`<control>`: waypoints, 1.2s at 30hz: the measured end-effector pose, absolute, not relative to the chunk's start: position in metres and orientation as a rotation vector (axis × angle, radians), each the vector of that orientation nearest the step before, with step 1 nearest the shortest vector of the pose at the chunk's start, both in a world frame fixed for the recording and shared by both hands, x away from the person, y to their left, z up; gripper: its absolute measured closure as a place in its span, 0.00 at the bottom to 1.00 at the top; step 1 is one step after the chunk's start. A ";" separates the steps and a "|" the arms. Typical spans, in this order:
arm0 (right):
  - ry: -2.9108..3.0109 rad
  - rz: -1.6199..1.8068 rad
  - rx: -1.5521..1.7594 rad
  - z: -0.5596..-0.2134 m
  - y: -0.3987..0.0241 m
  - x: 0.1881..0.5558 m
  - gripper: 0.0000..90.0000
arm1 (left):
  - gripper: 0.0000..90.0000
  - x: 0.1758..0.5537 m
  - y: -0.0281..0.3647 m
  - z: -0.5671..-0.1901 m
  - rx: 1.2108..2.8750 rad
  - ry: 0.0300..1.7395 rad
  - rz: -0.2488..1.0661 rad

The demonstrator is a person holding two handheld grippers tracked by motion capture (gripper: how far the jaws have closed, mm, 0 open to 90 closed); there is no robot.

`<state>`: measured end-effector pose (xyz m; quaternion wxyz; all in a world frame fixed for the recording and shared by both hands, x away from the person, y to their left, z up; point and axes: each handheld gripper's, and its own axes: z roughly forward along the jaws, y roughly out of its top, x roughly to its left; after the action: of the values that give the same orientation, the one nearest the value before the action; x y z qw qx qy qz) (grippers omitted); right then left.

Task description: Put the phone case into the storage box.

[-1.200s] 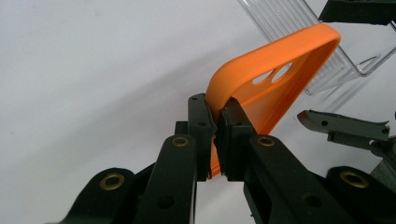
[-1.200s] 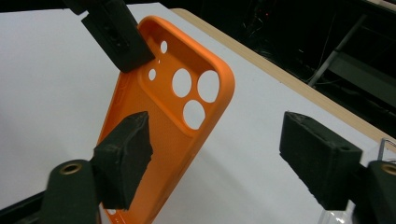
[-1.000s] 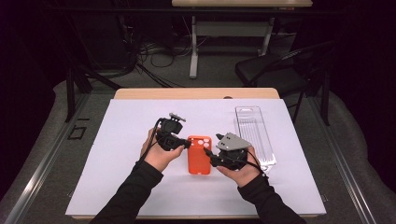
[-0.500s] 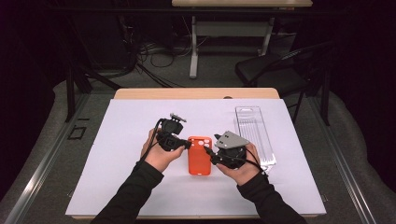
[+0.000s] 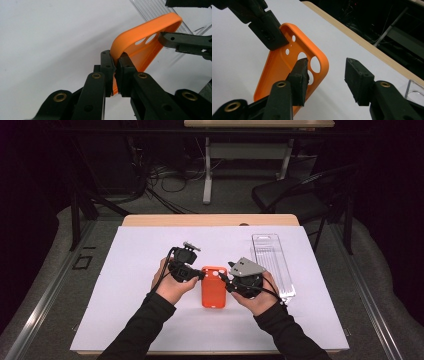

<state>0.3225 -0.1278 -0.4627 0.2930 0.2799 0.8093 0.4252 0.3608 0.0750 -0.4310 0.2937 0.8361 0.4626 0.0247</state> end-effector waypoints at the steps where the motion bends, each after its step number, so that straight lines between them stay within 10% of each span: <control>1: 2.164 1.140 0.764 -0.463 -0.128 0.323 0.64 | 0.95 0.361 0.074 -0.431 2.230 1.231 0.067; 36: 2.182 1.093 0.828 -0.455 -0.122 0.321 0.88 | 0.95 0.359 0.072 -0.429 2.234 1.230 0.081</control>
<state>0.3214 -0.1221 -0.4547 0.2784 0.3086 0.8133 0.4073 0.3591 0.0716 -0.4294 0.2908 0.8377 0.4613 0.0305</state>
